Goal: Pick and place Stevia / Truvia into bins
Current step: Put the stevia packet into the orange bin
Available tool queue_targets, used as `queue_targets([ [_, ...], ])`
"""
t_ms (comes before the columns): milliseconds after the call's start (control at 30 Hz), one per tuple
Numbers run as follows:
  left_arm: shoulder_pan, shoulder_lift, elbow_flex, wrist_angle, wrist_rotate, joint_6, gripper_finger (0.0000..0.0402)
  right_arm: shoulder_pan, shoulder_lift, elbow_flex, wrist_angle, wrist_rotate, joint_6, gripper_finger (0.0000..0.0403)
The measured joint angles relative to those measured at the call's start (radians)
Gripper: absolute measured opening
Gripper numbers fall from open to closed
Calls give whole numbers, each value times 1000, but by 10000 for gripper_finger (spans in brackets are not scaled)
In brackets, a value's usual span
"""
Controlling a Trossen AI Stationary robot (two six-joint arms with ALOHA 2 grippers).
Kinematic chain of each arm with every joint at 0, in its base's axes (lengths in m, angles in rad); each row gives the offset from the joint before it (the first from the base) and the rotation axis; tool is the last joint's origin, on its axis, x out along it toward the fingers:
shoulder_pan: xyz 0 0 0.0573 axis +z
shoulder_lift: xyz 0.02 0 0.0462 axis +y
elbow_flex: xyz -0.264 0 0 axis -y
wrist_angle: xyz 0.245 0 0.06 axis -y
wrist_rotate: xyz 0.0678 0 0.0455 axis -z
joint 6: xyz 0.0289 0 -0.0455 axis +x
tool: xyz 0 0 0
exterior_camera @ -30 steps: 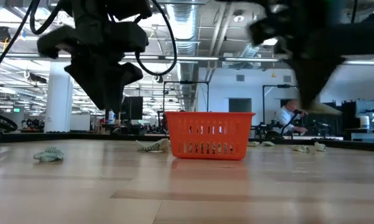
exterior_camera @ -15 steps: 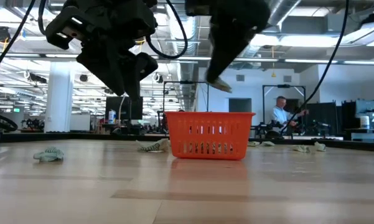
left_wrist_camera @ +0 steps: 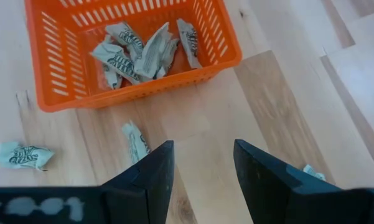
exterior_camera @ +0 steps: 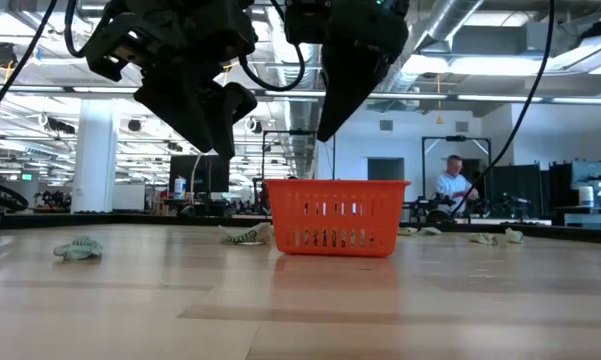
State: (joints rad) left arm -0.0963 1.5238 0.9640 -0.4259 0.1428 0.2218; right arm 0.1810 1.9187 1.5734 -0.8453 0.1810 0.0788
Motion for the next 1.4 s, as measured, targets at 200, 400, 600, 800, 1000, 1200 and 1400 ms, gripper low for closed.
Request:
queue_targets([
  [200, 0, 0, 0, -2, 0, 38, 155, 19, -25, 0, -103, 13, 34, 126],
  [400, 0, 0, 0, -2, 10, 47, 155, 80, -216, -163, -23, 79, 135, 125],
  [600, 19, 0, -8, 37, -3, 47, 155, 146, -490, -500, 175, 188, 320, 119],
  [800, 48, 1, -118, 254, -25, 30, 155, 198, -643, -736, 336, 237, 424, 121],
  [1000, 71, 1, -162, 284, -74, -42, 155, 221, -671, -817, 398, 273, 430, 121],
  [1200, 86, 5, -192, 305, -76, -137, 155, 215, -671, -818, 421, 294, 412, 121],
  [1400, 86, 99, -190, 313, -75, -170, 155, 214, -671, -818, 425, 304, 410, 121],
])
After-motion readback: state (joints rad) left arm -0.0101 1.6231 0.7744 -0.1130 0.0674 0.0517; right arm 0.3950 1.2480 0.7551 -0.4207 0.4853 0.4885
